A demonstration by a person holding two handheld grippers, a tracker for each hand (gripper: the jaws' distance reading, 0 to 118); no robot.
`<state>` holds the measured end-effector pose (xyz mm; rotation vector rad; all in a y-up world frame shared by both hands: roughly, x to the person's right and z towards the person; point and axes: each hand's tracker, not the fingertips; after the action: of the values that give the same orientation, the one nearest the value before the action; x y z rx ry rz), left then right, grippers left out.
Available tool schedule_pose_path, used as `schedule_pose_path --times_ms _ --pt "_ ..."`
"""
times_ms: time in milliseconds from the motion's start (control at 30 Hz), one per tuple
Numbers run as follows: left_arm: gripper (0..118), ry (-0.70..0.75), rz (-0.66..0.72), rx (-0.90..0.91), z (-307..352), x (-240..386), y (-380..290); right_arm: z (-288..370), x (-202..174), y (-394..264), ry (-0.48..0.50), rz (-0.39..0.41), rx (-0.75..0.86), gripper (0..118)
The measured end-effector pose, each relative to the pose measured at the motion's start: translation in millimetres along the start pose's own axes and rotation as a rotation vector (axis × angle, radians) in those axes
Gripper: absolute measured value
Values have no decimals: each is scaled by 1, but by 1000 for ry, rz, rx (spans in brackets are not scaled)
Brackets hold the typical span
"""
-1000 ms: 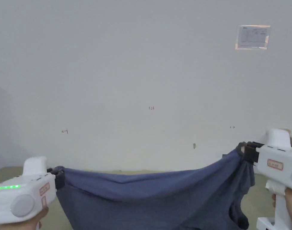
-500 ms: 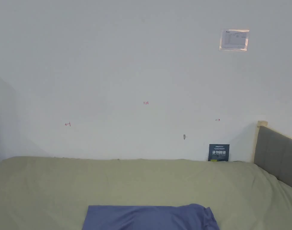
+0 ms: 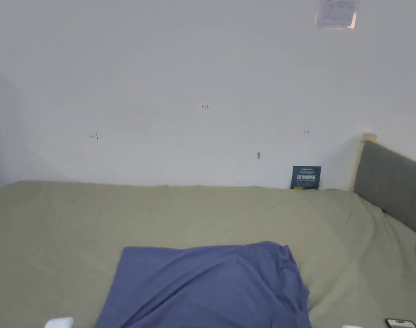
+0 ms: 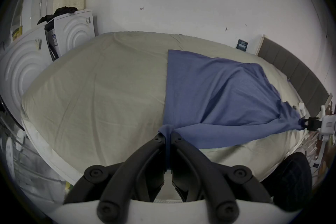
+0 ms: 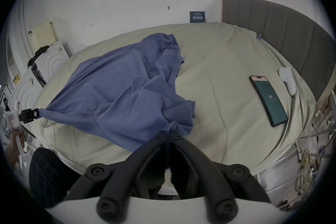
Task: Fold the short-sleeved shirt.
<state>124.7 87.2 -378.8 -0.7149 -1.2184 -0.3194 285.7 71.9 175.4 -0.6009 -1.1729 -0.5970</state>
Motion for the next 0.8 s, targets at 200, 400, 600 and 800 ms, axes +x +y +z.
schedule_pose_path --times_ms 200,400,600,800 --pt "111 -25 -7 83 46 1 11 25 -2 5 35 92 17 116" --pt "110 10 -128 167 104 17 14 87 -15 2 94 120 136 116" --pt "46 -9 -5 41 101 8 1 104 -21 -18 104 22 245 31" --pt "0 33 -61 -59 55 3 -11 83 -28 -21 101 119 153 4"
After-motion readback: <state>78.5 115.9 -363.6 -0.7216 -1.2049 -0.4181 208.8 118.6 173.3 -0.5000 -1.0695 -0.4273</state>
